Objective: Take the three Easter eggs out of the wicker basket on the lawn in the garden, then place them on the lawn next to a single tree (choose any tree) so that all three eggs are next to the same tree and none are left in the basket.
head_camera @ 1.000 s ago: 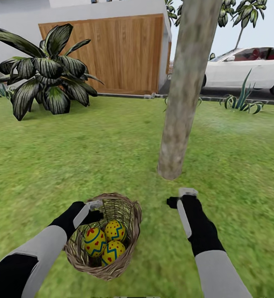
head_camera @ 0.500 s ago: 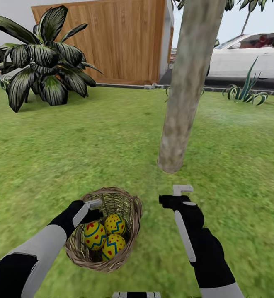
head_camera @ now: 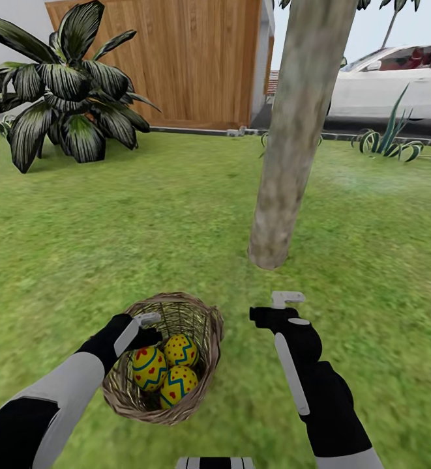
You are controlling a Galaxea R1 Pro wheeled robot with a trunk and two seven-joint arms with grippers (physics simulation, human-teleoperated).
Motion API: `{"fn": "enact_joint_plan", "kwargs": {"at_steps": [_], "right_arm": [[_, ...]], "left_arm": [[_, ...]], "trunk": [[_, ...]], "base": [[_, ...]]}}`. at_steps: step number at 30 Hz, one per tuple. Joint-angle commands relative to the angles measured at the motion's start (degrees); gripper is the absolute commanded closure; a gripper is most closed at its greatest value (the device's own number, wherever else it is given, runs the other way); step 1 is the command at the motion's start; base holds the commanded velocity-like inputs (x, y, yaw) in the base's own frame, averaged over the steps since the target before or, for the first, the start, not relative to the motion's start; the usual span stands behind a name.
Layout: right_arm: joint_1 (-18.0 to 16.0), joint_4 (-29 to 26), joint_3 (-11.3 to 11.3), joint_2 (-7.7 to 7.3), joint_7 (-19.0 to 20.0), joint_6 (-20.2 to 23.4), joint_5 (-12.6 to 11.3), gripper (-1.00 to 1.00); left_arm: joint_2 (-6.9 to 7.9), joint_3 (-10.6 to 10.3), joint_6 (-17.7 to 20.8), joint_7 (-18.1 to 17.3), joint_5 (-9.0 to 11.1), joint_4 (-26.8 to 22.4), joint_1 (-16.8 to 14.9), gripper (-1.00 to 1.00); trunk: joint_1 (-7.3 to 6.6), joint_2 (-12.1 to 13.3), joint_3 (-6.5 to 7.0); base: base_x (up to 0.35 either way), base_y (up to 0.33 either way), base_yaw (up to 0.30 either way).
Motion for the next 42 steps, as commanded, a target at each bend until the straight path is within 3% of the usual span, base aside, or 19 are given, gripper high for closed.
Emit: {"fn": "enact_joint_plan", "kwargs": {"at_steps": [1,16,25,42], "right_arm": [[0.0,0.0,0.1,0.00,-0.5,0.2,-0.5,-1.00],[0.0,0.3,0.2,0.09,-0.5,0.2,-0.5,-1.00],[0.0,0.3,0.2,0.01,-0.5,0.2,-1.7,-1.00],[0.0,0.4,0.3,0.01,-0.5,0.2,-1.7,-1.00]], "left_arm": [[0.07,-0.4,0.2,0.4,0.6,-0.1,0.0,-1.00],[0.01,-0.4,0.2,0.5,0.6,0.0,0.0,-1.00],[-0.01,-0.6,-0.2,0.3,0.5,-0.1,0.0,-1.00],[0.25,-0.4,-0.5,0.4,0.5,0.1,0.0,-1.00]], "trunk": [[-0.01,0.0,-0.05],[-0.01,0.0,-0.05],[-0.01,0.0,-0.05],[0.43,-0.2,-3.81]], "base": [[0.039,0.044,0.000],[0.040,0.054,0.000],[0.000,0.003,0.000],[0.000,0.000,0.000]]}}
